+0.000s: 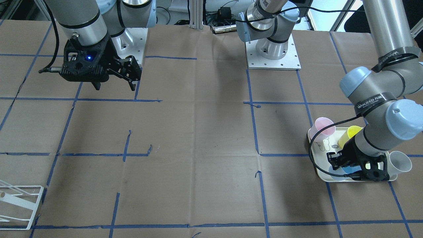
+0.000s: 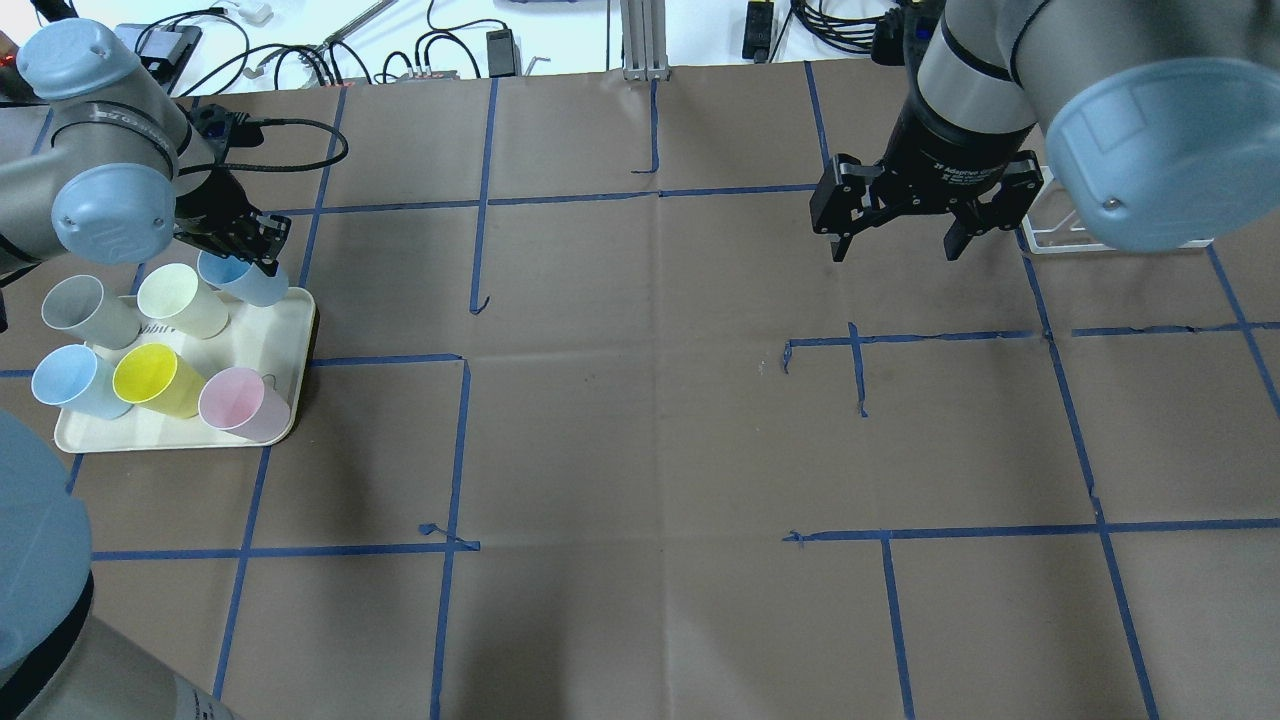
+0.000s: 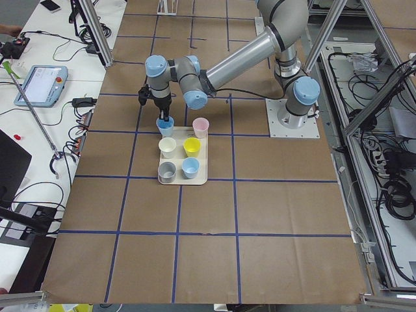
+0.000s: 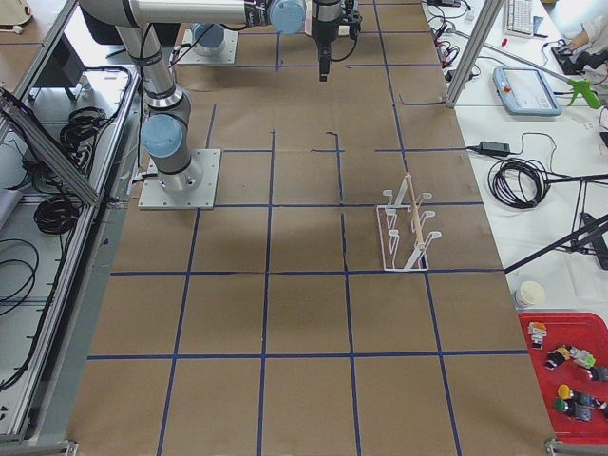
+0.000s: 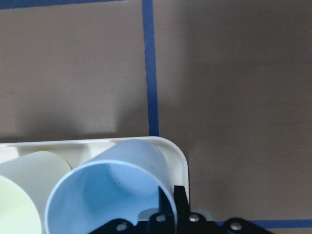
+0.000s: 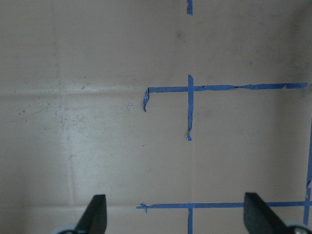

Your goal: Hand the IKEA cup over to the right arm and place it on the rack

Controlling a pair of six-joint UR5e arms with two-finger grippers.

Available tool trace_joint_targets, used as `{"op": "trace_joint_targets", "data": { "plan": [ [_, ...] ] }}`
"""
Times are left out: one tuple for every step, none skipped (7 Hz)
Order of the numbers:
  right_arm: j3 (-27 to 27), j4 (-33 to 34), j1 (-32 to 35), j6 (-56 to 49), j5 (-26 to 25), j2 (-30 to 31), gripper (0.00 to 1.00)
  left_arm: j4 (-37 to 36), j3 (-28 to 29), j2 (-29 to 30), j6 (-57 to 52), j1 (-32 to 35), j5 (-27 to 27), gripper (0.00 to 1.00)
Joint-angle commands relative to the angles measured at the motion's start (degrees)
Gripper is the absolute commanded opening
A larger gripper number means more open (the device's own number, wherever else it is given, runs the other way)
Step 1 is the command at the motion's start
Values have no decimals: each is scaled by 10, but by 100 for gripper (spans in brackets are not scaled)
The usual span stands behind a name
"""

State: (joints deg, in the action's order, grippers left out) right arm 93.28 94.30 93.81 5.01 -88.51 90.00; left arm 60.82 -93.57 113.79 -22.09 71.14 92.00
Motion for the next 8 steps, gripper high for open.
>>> {"op": "trace_joint_targets", "data": {
  "plan": [
    [0, 0, 0, 0, 0, 0, 100, 25, 5, -33, -1, 11, -13, 0],
    [0, 1, 0, 1, 1, 0, 100, 70, 26, -62, 2, 29, -15, 0],
    [0, 1, 0, 2, 1, -2, 100, 149, 70, -79, 7, 36, -15, 0],
    [3, 57, -1, 8, 2, -3, 99, 209, 110, -85, 10, 36, -16, 0],
    [19, 177, 0, 10, 2, -11, 99, 234, 128, -87, 26, 39, -22, 0],
    [31, 243, -1, 43, 3, -26, 99, 246, 125, -98, 56, 53, -63, 0],
    [38, 290, 0, 85, 4, -29, 97, 244, 116, -105, 57, 78, -92, 0],
    [67, 365, 0, 106, 48, -44, 98, 237, 113, -98, 51, 92, -104, 0]
  ]
}}
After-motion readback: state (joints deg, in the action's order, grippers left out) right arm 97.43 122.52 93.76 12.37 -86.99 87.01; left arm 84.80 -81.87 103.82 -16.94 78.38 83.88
